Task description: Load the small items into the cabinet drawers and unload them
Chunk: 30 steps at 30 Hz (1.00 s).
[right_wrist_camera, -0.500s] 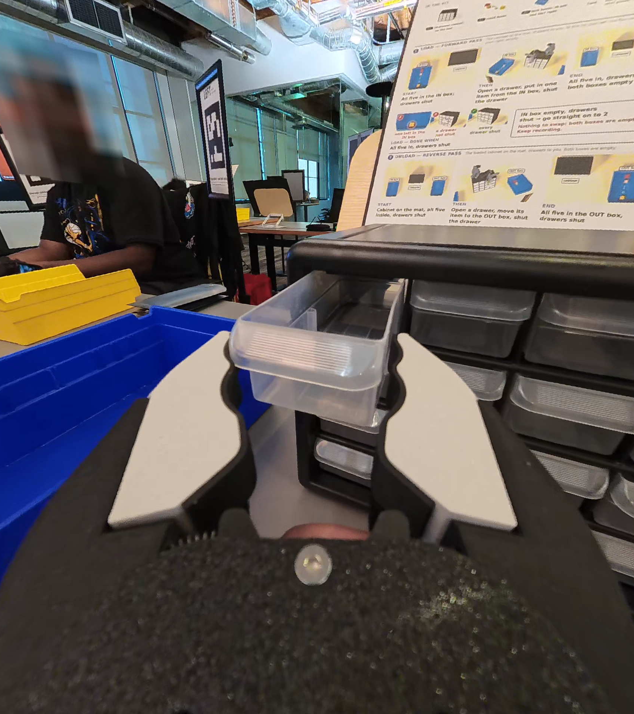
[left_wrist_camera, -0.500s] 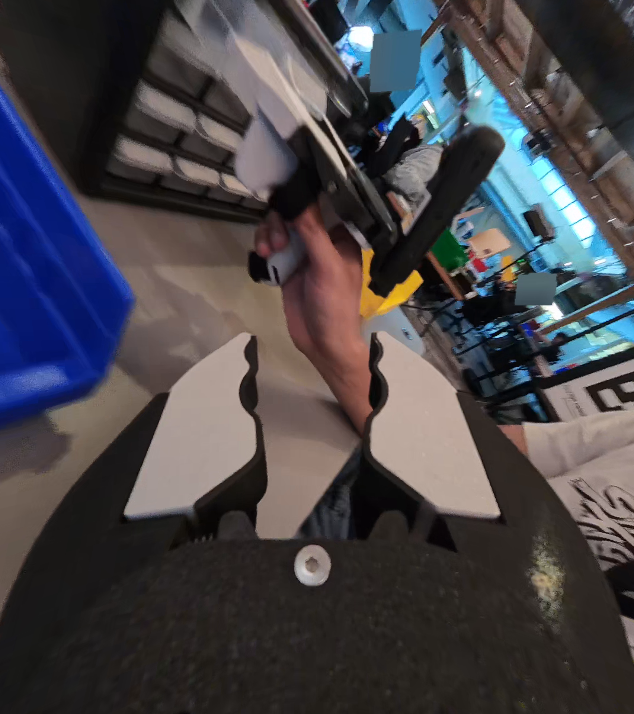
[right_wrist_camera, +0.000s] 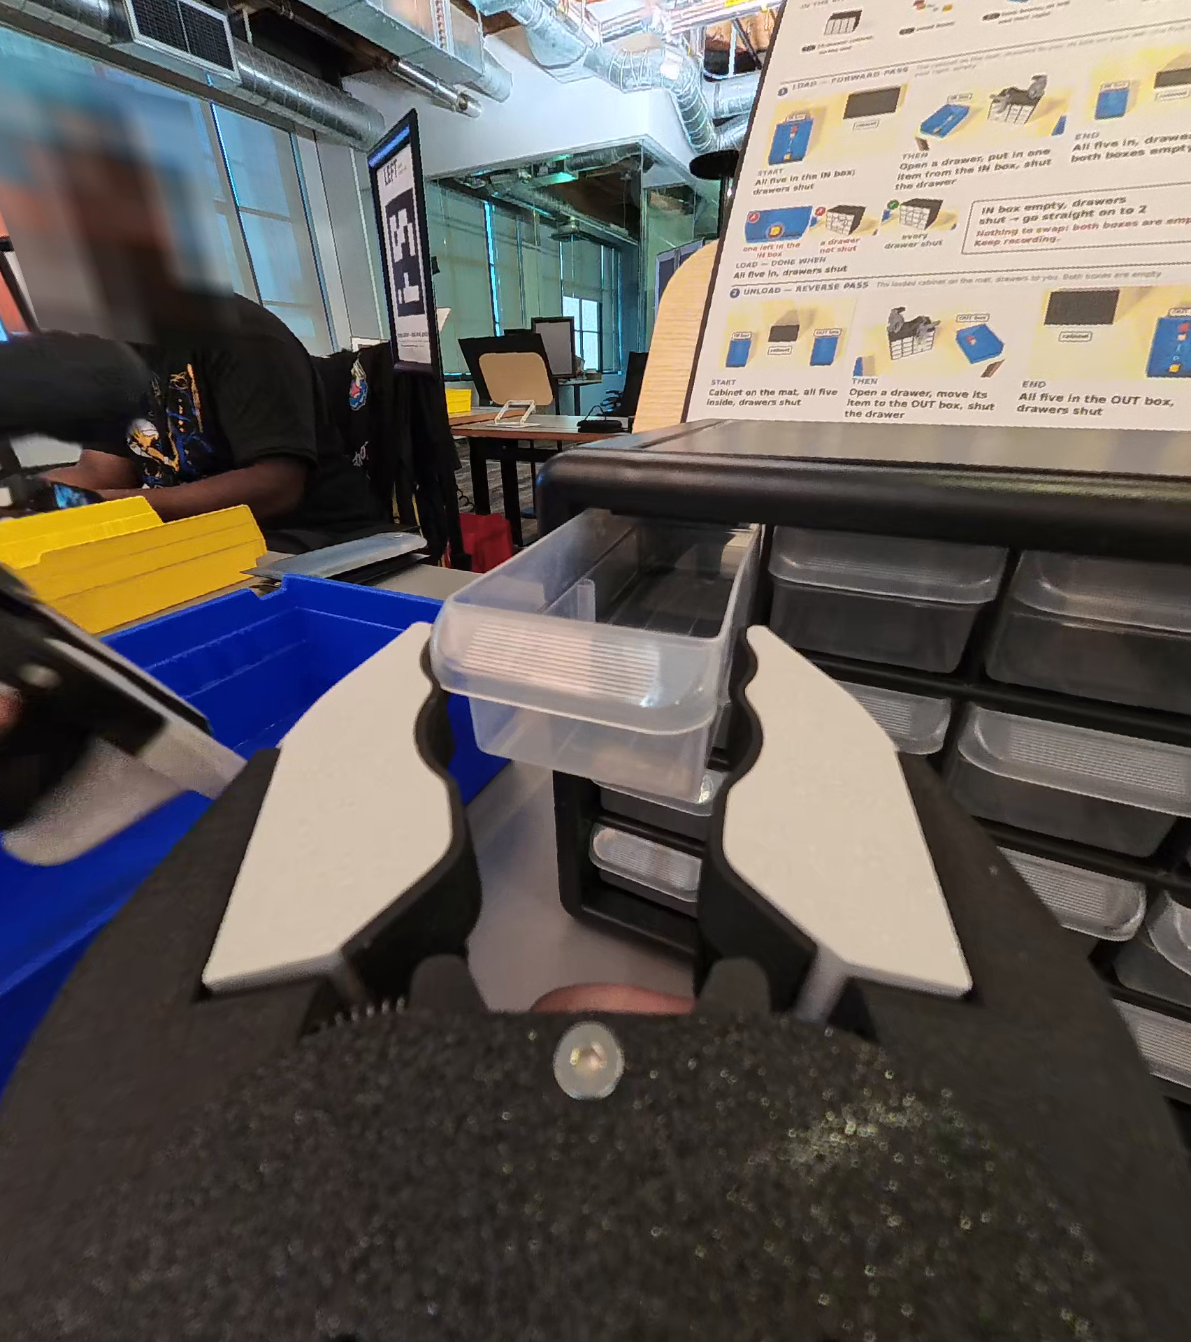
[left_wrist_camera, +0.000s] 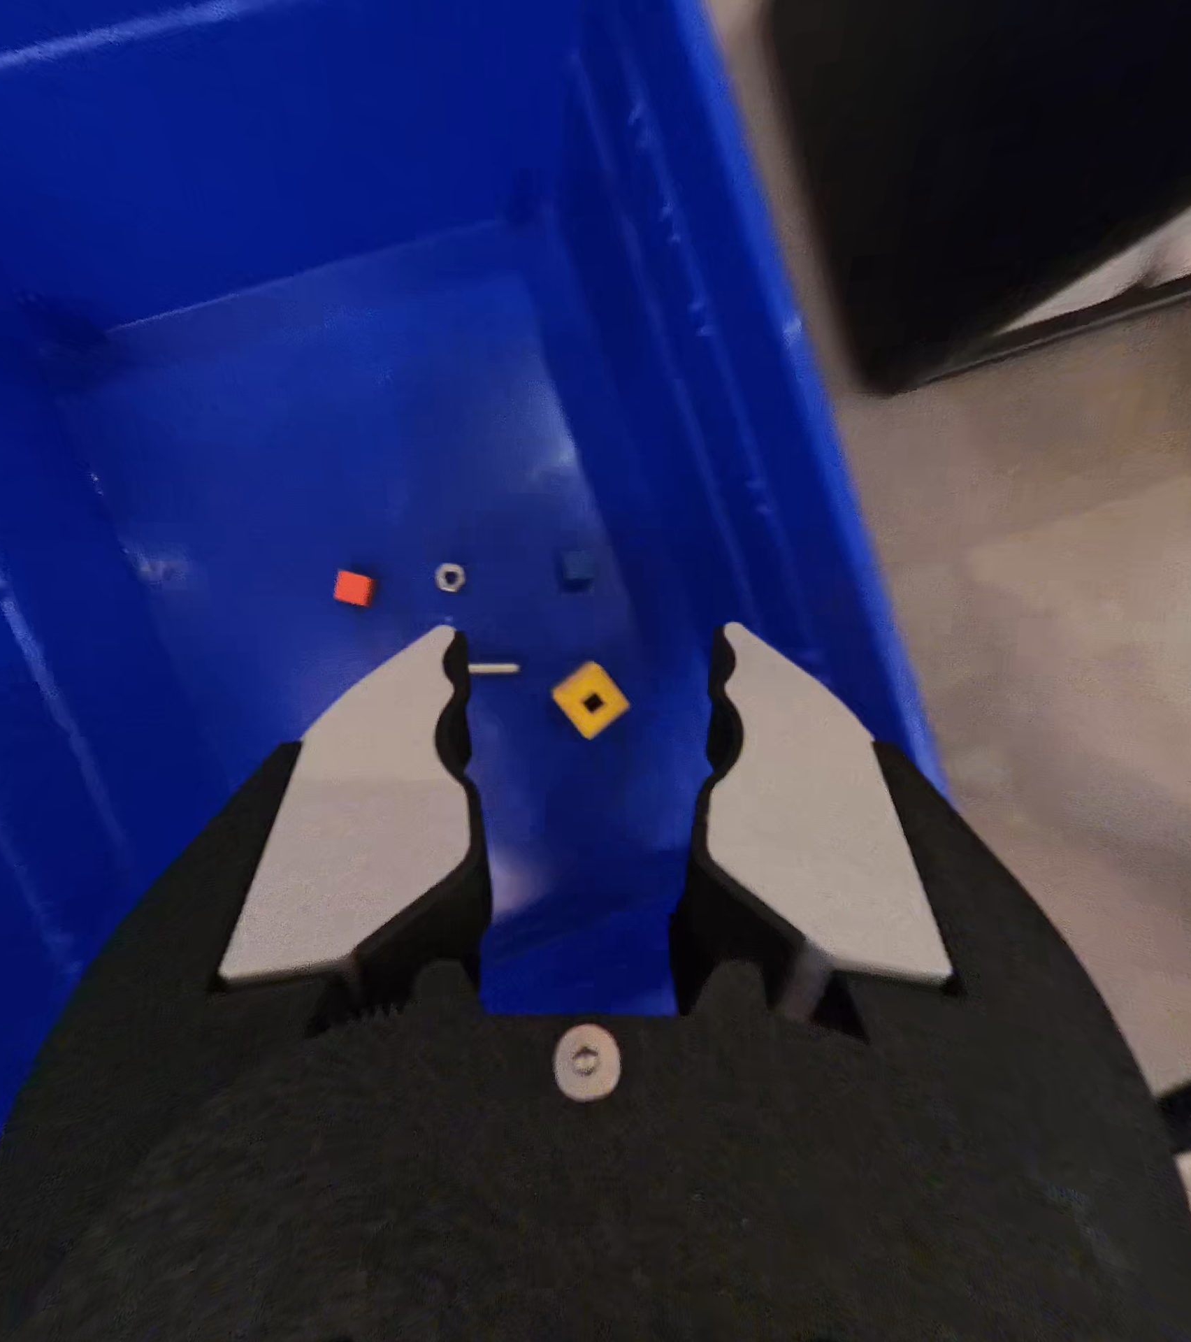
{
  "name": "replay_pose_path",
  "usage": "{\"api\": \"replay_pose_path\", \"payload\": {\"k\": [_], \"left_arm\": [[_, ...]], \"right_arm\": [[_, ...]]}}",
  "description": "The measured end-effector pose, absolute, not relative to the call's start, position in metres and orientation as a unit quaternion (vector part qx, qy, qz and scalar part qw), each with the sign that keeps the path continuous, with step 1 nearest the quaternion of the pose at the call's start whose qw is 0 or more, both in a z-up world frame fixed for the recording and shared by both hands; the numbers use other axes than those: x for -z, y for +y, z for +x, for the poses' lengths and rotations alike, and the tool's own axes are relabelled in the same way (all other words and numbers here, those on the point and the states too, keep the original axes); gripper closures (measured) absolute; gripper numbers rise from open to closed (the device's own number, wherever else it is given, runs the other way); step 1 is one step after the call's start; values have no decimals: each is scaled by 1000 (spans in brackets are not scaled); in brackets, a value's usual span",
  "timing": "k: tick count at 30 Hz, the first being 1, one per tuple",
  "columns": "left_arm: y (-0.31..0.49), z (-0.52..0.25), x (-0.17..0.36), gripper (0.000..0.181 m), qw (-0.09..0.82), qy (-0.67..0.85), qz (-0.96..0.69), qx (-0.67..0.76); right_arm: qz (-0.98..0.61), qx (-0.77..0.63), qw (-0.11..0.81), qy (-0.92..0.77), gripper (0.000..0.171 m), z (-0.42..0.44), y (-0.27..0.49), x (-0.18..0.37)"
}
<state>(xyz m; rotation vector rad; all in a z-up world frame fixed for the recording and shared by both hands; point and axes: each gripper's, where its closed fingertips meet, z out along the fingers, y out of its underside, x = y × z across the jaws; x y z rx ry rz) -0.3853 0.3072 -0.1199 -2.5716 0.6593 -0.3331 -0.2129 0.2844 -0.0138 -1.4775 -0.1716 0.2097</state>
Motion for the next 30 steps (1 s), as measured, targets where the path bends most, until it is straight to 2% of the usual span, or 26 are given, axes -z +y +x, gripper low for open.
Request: {"api": "replay_pose_path", "payload": {"k": [2,6,19,22,26,30], "left_arm": [[318,-388,145,126,178,264,-945,72],[335,-386,175,130,131,273,-952,34],[329,-379,191,171,99,262,-958,61],[330,-381,187,171,102,266,-956,63],[326,-372,141,171,144,303,-935,116],[313,-329,37,171,252,409,-855,195]], "right_arm": [[-672,-95,731,-79,97,-213,284,14],[-671,-95,731,-78,97,-213,285,14],[-673,-95,730,-78,97,-213,285,14],[-673,-95,730,-79,97,-213,285,14],[-672,-95,730,-79,97,-212,285,14],[-667,-97,735,-72,98,-212,282,14]]}}
